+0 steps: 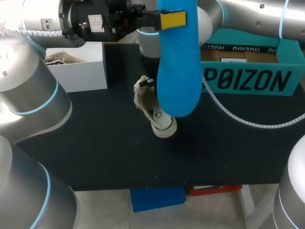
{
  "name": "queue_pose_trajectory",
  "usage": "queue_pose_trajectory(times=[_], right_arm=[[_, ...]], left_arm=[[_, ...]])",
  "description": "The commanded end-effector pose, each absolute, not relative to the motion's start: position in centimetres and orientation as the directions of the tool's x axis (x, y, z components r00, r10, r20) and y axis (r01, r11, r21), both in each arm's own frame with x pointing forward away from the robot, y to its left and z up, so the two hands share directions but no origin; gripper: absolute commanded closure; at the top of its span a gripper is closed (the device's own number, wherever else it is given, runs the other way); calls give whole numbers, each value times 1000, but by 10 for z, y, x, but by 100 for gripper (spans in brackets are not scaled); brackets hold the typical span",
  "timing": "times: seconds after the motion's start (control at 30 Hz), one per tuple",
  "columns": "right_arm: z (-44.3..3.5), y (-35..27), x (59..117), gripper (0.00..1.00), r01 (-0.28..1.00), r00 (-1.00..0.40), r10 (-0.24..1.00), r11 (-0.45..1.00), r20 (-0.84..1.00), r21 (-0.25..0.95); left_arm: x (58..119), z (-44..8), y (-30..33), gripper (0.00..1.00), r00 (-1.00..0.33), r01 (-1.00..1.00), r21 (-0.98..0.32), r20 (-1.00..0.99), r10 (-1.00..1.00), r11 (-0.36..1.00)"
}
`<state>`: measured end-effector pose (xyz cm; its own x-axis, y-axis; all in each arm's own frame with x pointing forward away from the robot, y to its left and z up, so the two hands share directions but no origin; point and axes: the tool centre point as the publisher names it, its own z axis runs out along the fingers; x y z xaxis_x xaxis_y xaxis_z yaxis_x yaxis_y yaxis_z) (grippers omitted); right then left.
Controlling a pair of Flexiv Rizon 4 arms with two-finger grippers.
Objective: Take the shoe out of the shoebox, open the shoe tongue, remove and reinsert the insole, then place the shoe into the shoebox
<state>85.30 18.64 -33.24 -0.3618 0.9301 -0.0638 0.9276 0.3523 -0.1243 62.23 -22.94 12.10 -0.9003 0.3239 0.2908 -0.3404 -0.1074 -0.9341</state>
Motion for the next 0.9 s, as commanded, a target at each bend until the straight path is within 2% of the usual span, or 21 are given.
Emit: queue_pose_trajectory(times=[0.03, 0.27, 0.47, 0.87, 0.9], right_arm=[[-342, 189, 856, 100, 947, 297, 952, -304, -81, -106], [-367, 187, 859, 100, 950, 292, 949, -302, -118, -78], [-389, 182, 859, 100, 952, 272, 950, -289, -150, -101], [-404, 163, 852, 100, 956, 262, 946, -281, -189, -86], [-404, 162, 851, 89, 955, 267, 948, -285, -176, -85]], left_arm=[[622, 121, -231, 100, -901, -340, -934, 291, 322, -109], [622, 121, -231, 100, -901, -340, -934, 291, 322, -109], [622, 121, -231, 100, -901, -340, -934, 291, 322, -109], [622, 121, -231, 100, -901, -340, -934, 291, 322, -109], [622, 121, -231, 100, -901, -340, -934, 291, 322, -109]])
